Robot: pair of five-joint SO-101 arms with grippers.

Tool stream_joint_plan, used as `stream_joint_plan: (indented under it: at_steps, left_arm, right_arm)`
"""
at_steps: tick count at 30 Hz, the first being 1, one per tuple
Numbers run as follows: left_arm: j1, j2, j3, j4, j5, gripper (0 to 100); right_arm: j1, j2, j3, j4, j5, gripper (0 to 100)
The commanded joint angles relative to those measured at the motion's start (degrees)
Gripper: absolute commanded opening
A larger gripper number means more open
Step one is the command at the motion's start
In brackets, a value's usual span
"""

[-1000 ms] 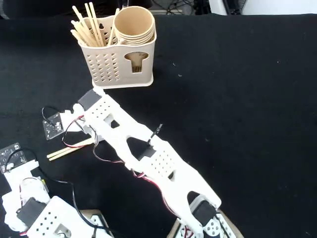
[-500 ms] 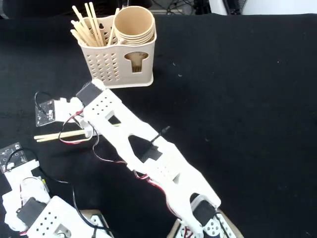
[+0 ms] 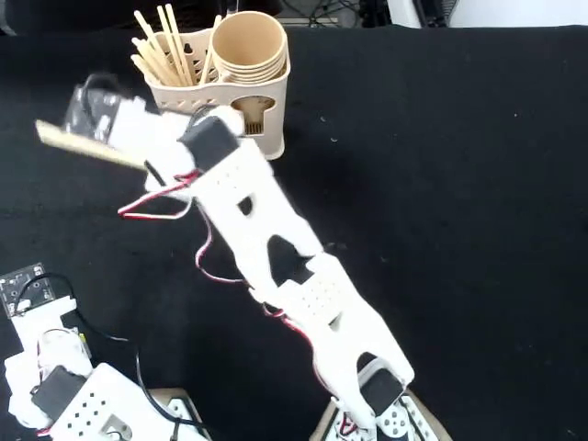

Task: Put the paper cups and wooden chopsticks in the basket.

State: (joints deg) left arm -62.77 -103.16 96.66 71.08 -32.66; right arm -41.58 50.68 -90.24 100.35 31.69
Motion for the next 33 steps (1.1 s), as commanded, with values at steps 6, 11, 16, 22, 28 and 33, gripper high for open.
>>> stream_joint_plan:
  at_steps: [6, 11, 16, 22, 28, 33]
  left_arm:
    - [3.12, -0.7, 0.66, 0.97, -0.88, 15]
    - [3.47, -0.7, 0.66, 0.97, -0.88, 15]
    - [3.38, -0.7, 0.66, 0.88, -0.88, 15]
    - [3.56, -0.7, 0.66, 0.88, -0.88, 15]
    - [3.56, -0.7, 0.66, 0.88, -0.88, 15]
    - [3.47, -0.7, 0.66, 0.88, -0.88, 15]
  right_arm:
    - [1.58, -7.6, -5.67, -3.87, -6.77, 1.2]
    - [3.16, -12.0, -5.67, -13.71, -6.77, 1.2]
    - [5.71, -10.24, -5.49, -30.95, -6.86, 1.2]
    - [6.51, -3.21, -5.49, -47.3, -7.47, 1.2]
    - [9.58, 4.35, -5.67, -54.77, -21.89, 1.2]
    - [13.19, 6.81, -5.58, -54.51, -24.97, 1.2]
